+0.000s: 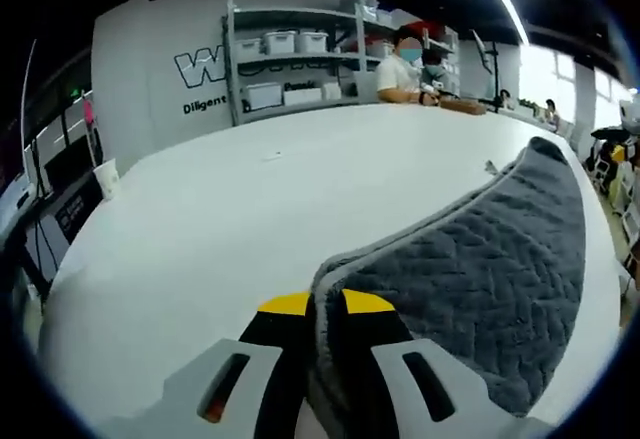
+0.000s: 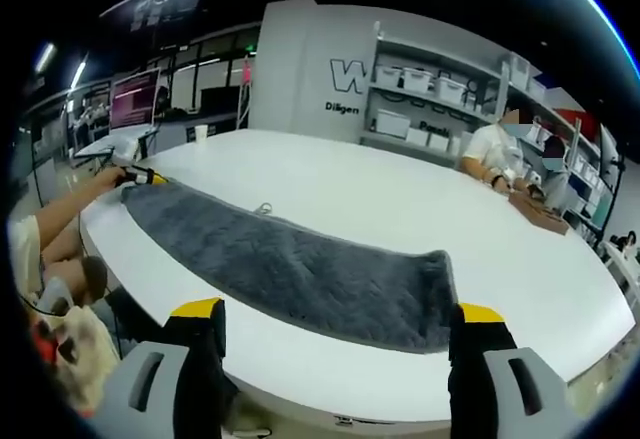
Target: Open the folded towel by lifting each exposed corner and separating the folded layers until the towel lies flat within the target outline without major curled edges
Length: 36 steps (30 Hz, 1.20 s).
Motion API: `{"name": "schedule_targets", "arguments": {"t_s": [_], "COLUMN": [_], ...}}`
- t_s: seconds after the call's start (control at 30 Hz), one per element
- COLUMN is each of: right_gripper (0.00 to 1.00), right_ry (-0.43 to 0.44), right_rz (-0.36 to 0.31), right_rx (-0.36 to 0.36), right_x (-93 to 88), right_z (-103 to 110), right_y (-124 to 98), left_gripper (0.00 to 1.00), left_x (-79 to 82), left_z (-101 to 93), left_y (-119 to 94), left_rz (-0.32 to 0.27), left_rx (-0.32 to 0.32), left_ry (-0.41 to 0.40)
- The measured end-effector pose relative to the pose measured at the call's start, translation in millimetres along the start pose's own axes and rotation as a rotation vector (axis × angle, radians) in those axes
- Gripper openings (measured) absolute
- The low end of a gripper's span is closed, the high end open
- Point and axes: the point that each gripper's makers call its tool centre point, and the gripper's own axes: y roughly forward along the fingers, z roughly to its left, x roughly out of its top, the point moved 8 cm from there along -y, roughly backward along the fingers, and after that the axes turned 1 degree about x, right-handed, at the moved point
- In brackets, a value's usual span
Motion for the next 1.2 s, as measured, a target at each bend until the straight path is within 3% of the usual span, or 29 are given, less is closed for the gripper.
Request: {"name": "schedule_targets", "arguments": {"t_s": [0.3,0.43,0.6,0.9,1.07,1.2], "right_gripper": [0.92,0.93,0.92,0.91,0.90,0.90], "right_ry": [-0.007,0.060,0.083,0.110,0.108,0.101], "right_rz": [0.040,0.015,0.089,0.123,0.134,0.142], "right_rx": [-0.012,-0.016,-0.030,-0.053,-0.059,-0.049], "right_x": [0.3,1.5,-10.9,-11.5,-7.3,-3.9], "right_z": [-4,-9,-19,-30,-31,-31], "right_y": [13,23,39,46,54,62], "left_gripper": [0.08,0.08,0.08,0.08,0.08,0.10], "left_x": [12.1,15.1,21.0,28.4,30.8,32.3], "left_z": [32.5,47.6,68.3,98.1,106.0,108.2], "left_y": [15,20,29,47,54,54], "left_rz": [0.056,0.071,0.101,0.111,0.112,0.111], "left_rx": [0.046,0.067,0.098,0.164,0.182,0.186], "left_ry": [0.045,0.048,0.087,0.122,0.144,0.110]}}
